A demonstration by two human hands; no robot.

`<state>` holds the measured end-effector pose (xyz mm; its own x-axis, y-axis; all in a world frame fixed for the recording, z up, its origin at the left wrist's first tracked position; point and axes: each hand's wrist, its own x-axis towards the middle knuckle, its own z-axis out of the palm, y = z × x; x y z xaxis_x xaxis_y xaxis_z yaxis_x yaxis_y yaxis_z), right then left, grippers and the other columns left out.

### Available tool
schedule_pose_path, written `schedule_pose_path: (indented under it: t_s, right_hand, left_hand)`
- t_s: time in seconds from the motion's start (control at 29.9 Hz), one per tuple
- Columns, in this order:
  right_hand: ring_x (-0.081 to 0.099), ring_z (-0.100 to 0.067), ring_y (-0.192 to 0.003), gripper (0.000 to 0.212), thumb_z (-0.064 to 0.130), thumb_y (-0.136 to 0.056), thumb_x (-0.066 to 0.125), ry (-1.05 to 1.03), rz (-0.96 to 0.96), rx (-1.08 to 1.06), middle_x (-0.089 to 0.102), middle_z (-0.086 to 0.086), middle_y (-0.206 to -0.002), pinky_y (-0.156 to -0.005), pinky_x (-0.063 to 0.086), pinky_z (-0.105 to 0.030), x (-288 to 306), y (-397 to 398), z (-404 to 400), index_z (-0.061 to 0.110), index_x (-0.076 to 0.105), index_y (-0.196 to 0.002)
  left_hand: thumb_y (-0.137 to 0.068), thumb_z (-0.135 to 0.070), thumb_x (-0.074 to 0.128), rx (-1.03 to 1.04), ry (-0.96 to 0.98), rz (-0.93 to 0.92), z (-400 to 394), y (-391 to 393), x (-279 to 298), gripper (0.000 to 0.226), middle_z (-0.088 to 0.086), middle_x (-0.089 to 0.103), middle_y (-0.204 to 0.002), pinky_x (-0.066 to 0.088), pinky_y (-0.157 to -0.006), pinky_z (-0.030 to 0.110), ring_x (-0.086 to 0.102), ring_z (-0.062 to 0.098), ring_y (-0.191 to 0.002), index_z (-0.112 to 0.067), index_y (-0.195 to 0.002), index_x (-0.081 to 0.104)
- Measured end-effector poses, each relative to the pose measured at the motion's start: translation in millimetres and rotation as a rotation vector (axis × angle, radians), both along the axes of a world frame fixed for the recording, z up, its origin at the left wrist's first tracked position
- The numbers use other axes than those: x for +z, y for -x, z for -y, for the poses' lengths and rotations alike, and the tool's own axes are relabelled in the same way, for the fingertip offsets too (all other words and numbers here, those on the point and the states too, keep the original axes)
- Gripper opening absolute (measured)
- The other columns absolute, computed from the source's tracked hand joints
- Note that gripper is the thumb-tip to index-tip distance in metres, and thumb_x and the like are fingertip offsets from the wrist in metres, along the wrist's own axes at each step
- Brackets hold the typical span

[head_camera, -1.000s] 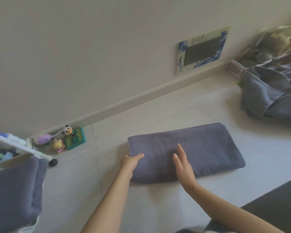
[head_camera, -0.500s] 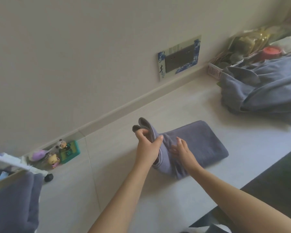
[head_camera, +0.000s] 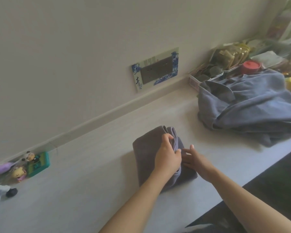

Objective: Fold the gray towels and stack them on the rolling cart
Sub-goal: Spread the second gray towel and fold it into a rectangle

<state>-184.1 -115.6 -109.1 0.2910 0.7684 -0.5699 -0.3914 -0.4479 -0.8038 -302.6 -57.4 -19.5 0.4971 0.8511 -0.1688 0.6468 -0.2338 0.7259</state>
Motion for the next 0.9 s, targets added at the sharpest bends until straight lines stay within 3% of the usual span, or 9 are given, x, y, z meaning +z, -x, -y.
schedule_pose_path:
  t_s: [0.2, 0.3, 0.4, 0.47, 0.54, 0.6, 0.67, 0.8, 0.9]
  right_hand:
    - [0.055, -0.026, -0.119, 0.057, 0.048, -0.099, 0.017, -0.050, -0.082, 0.118, 0.056, -0.013, -0.131, -0.103, 0.042, -0.038, -2.1, -18.8, 5.5, 0.012, 0.043, -0.135]
    - [0.058, -0.030, -0.112, 0.054, 0.054, -0.097, 0.028, 0.017, -0.036, 0.150, 0.060, -0.019, -0.123, -0.095, 0.044, -0.036, -3.3, -21.3, 0.8, 0.015, 0.054, -0.125]
    - [0.057, -0.018, -0.096, 0.048, 0.056, -0.088, 0.049, 0.076, 0.241, 0.276, 0.060, -0.008, -0.108, -0.088, 0.042, -0.032, 4.5, -21.5, -5.9, 0.018, 0.057, -0.116]
    - [0.053, -0.018, -0.111, 0.061, 0.043, -0.084, 0.064, 0.094, 0.535, 0.408, 0.055, -0.004, -0.122, -0.094, 0.039, -0.026, 7.4, -16.8, -10.7, 0.013, 0.044, -0.133]
    - [0.047, -0.023, -0.124, 0.075, 0.032, -0.080, 0.071, 0.090, 0.718, 0.489, 0.049, -0.007, -0.134, -0.094, 0.035, -0.024, 7.4, -9.3, -14.2, 0.009, 0.032, -0.140]
    - [0.042, -0.025, -0.129, 0.078, 0.024, -0.081, 0.069, 0.067, 0.757, 0.486, 0.043, -0.008, -0.141, -0.099, 0.034, -0.025, 2.8, -4.5, -14.5, 0.009, 0.025, -0.144]
    - [0.043, -0.026, -0.129, 0.075, 0.017, -0.084, 0.064, 0.047, 0.747, 0.459, 0.043, -0.008, -0.143, -0.099, 0.035, -0.027, -2.0, -4.6, -12.1, 0.011, 0.021, -0.145]
    - [0.037, -0.026, -0.134, 0.078, 0.004, -0.087, 0.051, -0.018, 0.747, 0.433, 0.031, -0.008, -0.150, -0.097, 0.031, -0.021, -5.4, -5.1, -9.6, 0.011, 0.004, -0.149]
    - [0.050, -0.033, -0.115, 0.083, 0.004, -0.086, 0.044, -0.045, 0.780, 0.476, 0.040, -0.012, -0.134, -0.092, 0.039, -0.025, -3.8, -3.2, -10.1, 0.032, -0.002, -0.148]
  left_hand:
    - [-0.091, -0.016, 0.052, 0.096, 0.091, -0.082, 3.6, -37.1, -42.9, 0.036, 0.010, 0.058, -0.121, 0.045, -0.079, 0.036, 0.060, 0.033, -0.101, -0.019, -0.121, 0.032]
    - [-0.091, -0.021, 0.051, 0.117, 0.166, -0.075, 5.0, -38.8, -60.2, 0.043, 0.011, 0.059, -0.122, 0.045, -0.082, 0.035, 0.060, 0.031, -0.104, -0.021, -0.129, 0.029]
    - [-0.092, -0.015, 0.047, 0.245, 0.344, 0.104, -0.3, -30.4, -60.4, 0.039, 0.004, 0.064, -0.090, 0.049, -0.079, 0.035, 0.064, 0.025, -0.088, -0.019, -0.129, 0.035]
    - [-0.090, -0.007, 0.044, 0.304, 0.143, 0.197, -6.4, -12.8, -59.6, 0.028, -0.001, 0.060, -0.089, 0.049, -0.086, 0.035, 0.062, 0.020, -0.086, -0.015, -0.116, 0.050]
    - [-0.083, -0.010, 0.041, 0.293, -0.334, 0.081, -17.9, 11.2, -73.9, 0.032, 0.004, 0.063, -0.102, 0.045, -0.091, 0.031, 0.057, 0.020, -0.096, -0.010, -0.106, 0.062]
    - [-0.080, -0.021, 0.038, 0.225, -0.570, -0.172, -30.4, 28.6, -91.1, 0.045, 0.013, 0.061, -0.122, 0.045, -0.093, 0.038, 0.054, 0.029, -0.114, -0.008, -0.113, 0.065]
    - [-0.083, -0.034, 0.037, 0.125, -0.540, -0.371, -35.4, 33.6, -101.1, 0.054, 0.017, 0.049, -0.139, 0.042, -0.098, 0.051, 0.047, 0.036, -0.128, -0.011, -0.126, 0.060]
    - [-0.086, -0.052, 0.035, -0.036, -0.497, -0.592, -36.5, 31.7, -112.4, 0.065, 0.015, 0.041, -0.146, 0.017, -0.107, 0.058, 0.037, 0.038, -0.135, -0.016, -0.138, 0.048]
    - [-0.087, -0.054, 0.032, -0.049, -0.461, -0.643, -38.4, 28.6, -118.1, 0.066, 0.012, 0.039, -0.148, 0.014, -0.105, 0.063, 0.033, 0.039, -0.137, -0.018, -0.141, 0.042]
